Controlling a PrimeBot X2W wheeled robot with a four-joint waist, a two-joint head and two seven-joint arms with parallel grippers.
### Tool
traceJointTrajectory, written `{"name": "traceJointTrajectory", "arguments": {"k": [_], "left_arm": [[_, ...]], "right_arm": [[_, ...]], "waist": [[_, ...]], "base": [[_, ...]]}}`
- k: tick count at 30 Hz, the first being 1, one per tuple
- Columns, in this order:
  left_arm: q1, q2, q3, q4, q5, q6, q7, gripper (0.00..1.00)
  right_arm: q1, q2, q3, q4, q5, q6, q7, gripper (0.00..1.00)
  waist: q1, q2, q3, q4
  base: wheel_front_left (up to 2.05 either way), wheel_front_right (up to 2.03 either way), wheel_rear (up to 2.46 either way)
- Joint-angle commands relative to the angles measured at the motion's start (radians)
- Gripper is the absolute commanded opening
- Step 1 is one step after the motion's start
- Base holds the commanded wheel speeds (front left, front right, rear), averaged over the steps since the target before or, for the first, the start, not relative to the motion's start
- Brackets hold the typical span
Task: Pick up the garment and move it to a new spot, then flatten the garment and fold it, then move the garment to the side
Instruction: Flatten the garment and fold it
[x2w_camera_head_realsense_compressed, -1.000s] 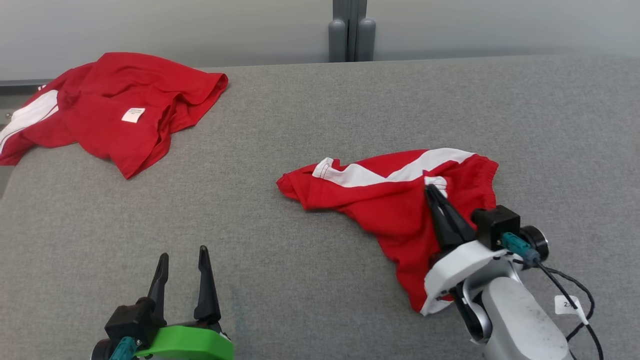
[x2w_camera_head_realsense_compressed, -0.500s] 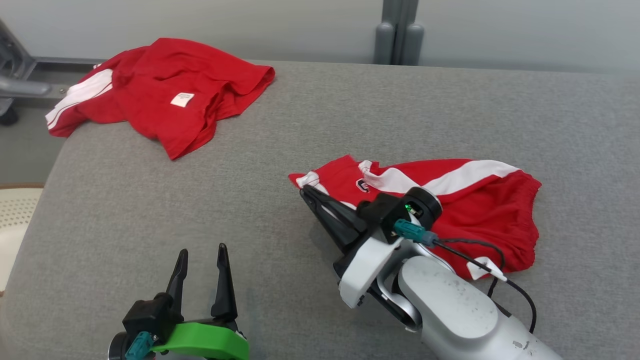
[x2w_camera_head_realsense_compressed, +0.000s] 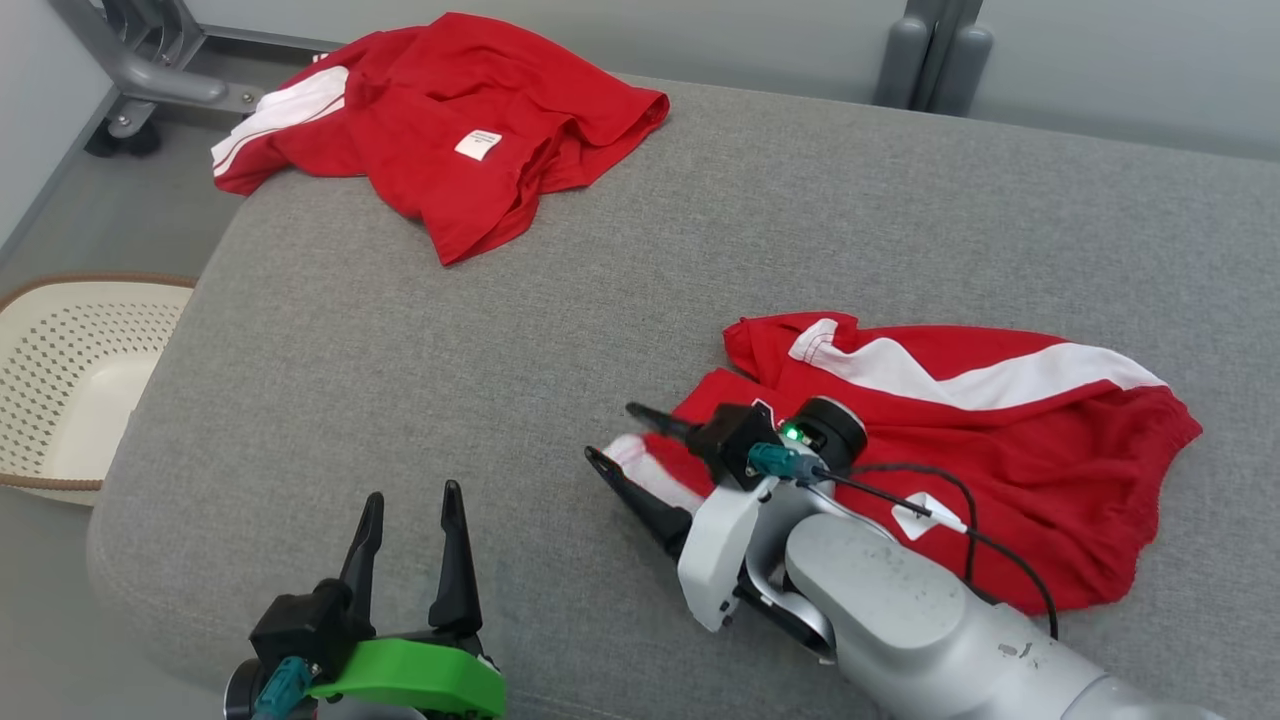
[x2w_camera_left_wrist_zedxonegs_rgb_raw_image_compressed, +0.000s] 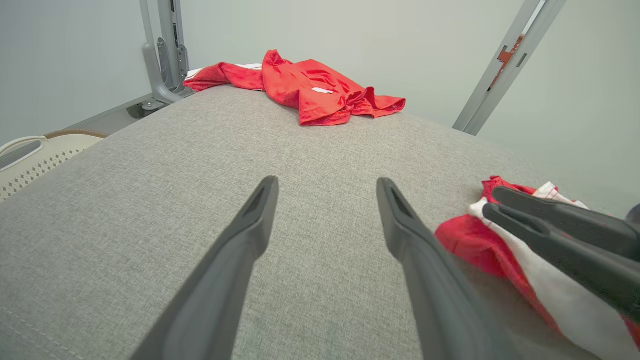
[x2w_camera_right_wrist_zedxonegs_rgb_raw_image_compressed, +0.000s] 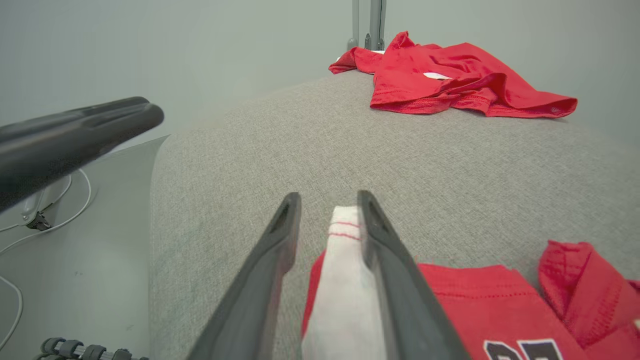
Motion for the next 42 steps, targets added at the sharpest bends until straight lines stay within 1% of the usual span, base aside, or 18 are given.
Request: {"name": "traceJointTrajectory", "arguments": {"k": [1, 5, 9, 13, 16, 21, 25, 31, 36, 42], "left_arm": [[-0.018, 0.001, 0.006, -0.004, 0.004, 0.004, -0.001, 1.0], [-0.021, 0.002, 0.013, -0.011, 0.018, 0.002, -0.001, 1.0], [-0.027, 0.002, 0.021, -0.018, 0.034, -0.006, -0.001, 1.0], [-0.034, 0.002, 0.021, -0.022, 0.053, -0.015, -0.001, 1.0], [-0.033, 0.002, 0.018, -0.022, 0.063, -0.021, -0.001, 1.0], [-0.026, 0.002, 0.013, -0.021, 0.071, -0.023, -0.001, 1.0], [-0.02, 0.002, 0.021, -0.02, 0.077, -0.026, -0.001, 1.0], [-0.032, 0.002, 0.021, -0.017, 0.083, -0.033, -0.001, 1.0], [-0.047, 0.002, 0.019, -0.011, 0.082, -0.036, -0.001, 1.0], [-0.051, 0.002, 0.023, -0.007, 0.085, -0.036, -0.001, 1.0]], "right_arm": [[-0.02, -0.004, -0.009, 0.001, 0.002, -0.001, -0.009, 1.0], [-0.031, -0.003, -0.097, -0.043, -0.028, -0.001, -0.011, 1.0], [0.025, -0.009, -0.246, -0.112, -0.118, -0.001, -0.011, 1.0], [0.123, -0.044, -0.409, -0.204, -0.2, -0.001, -0.011, 1.0], [0.229, -0.065, -0.525, -0.267, -0.251, -0.001, -0.011, 1.0], [0.41, -0.08, -0.686, -0.349, -0.318, -0.001, -0.011, 1.0], [0.514, -0.075, -0.746, -0.357, -0.343, -0.001, -0.011, 1.0], [0.573, -0.07, -0.781, -0.322, -0.35, -0.001, -0.008, 1.0], [0.555, -0.069, -0.806, -0.257, -0.333, -0.001, 0.003, 1.0], [0.501, -0.067, -0.792, -0.163, -0.313, -0.001, -0.001, 1.0]], "waist": [[0.0, 0.0, 0.008, -0.029], [0.0, 0.0, 0.0, -0.092], [0.0, 0.0, -0.015, -0.16], [0.0, 0.0, -0.035, -0.219], [0.0, 0.0, -0.047, -0.259], [0.0, 0.0, -0.056, -0.306], [0.0, 0.0, -0.052, -0.329], [0.0, 0.0, -0.039, -0.33], [0.0, 0.0, -0.026, -0.306], [0.0, 0.0, -0.013, -0.278]], "base": [[0.0, 0.0, 0.0], [0.0, 0.0, 0.0], [0.0, 0.0, 0.0], [0.0, 0.0, 0.0], [0.0, 0.0, 0.0], [0.0, 0.0, 0.0], [0.0, 0.0, 0.0], [0.0, 0.0, 0.0], [0.0, 0.0, 0.0], [0.0, 0.0, 0.0]]}}
